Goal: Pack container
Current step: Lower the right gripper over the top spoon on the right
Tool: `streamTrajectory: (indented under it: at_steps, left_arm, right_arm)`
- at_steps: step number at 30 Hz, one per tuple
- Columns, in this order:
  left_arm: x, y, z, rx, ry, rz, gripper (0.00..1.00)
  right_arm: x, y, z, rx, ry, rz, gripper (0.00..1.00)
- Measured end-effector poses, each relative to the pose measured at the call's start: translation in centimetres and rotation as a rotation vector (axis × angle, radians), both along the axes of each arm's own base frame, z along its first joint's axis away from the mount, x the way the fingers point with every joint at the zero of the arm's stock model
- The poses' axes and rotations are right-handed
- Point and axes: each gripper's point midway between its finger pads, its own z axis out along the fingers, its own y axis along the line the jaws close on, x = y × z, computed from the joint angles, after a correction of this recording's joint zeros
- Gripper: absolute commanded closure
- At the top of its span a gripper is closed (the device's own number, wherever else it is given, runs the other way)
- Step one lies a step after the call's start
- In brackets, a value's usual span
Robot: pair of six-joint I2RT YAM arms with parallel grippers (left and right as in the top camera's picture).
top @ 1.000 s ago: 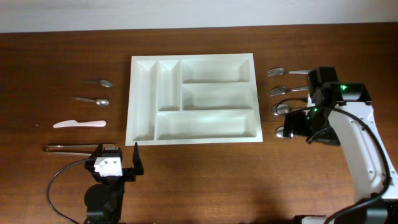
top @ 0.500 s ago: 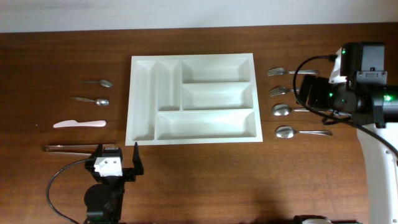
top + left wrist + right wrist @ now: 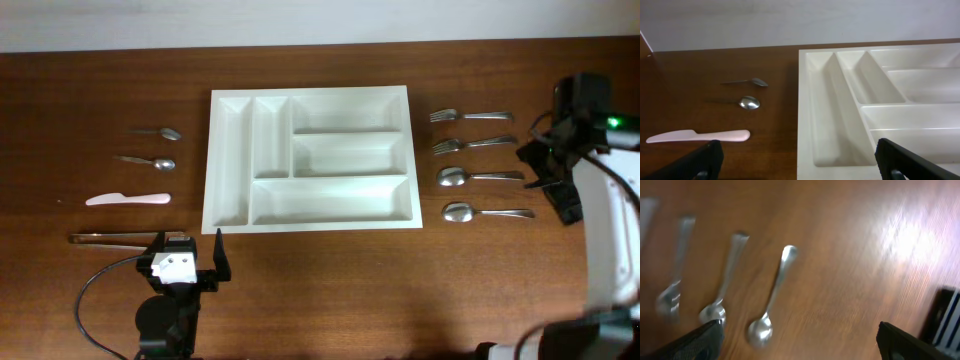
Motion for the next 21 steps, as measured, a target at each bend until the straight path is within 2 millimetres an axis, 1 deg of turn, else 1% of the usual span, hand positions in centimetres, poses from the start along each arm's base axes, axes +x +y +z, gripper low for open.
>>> streamTrajectory:
  at_steps: [2, 4, 5, 6, 10, 13, 15, 21]
  left_arm:
    - [0.0, 0.0, 0.0, 0.000, 0.000, 0.000, 0.01]
    - [0.0, 0.0, 0.0, 0.000, 0.000, 0.000, 0.01]
    - [0.0, 0.0, 0.0, 0.000, 0.000, 0.000, 0.01]
    - [0.0, 0.0, 0.0, 0.000, 0.000, 0.000, 0.01]
    - [0.0, 0.0, 0.0, 0.000, 0.000, 0.000, 0.01]
    - [0.0, 0.0, 0.0, 0.000, 0.000, 0.000, 0.01]
    - [0.0, 0.0, 0.0, 0.000, 0.000, 0.000, 0.01]
    - [0.0, 0.0, 0.0, 0.000, 0.000, 0.000, 0.01]
  right_arm:
    - [0.0, -0.4, -2.6, 0.020, 0.046, -0.054, 0.01]
    - [0.0, -0.2, -5.9, 0.056, 0.109, -0.090, 0.01]
    - [-0.1, 0.0, -6.6, 0.068, 0.124, -0.094, 0.01]
    - [0.0, 0.2, -7.7, 0.089, 0.145, -0.102, 0.01]
    - [1.1, 1.2, -11.0, 0.172, 0.175, -0.116, 0.01]
    - [2.2, 2.0, -12.7, 0.230, 0.158, -0.119, 0.01]
    - [3.0, 2.4, -13.3, 0.261, 0.136, -0.120, 0.01]
    - [5.4, 3.1, -13.5, 0.316, 0.037, -0.105, 0.01]
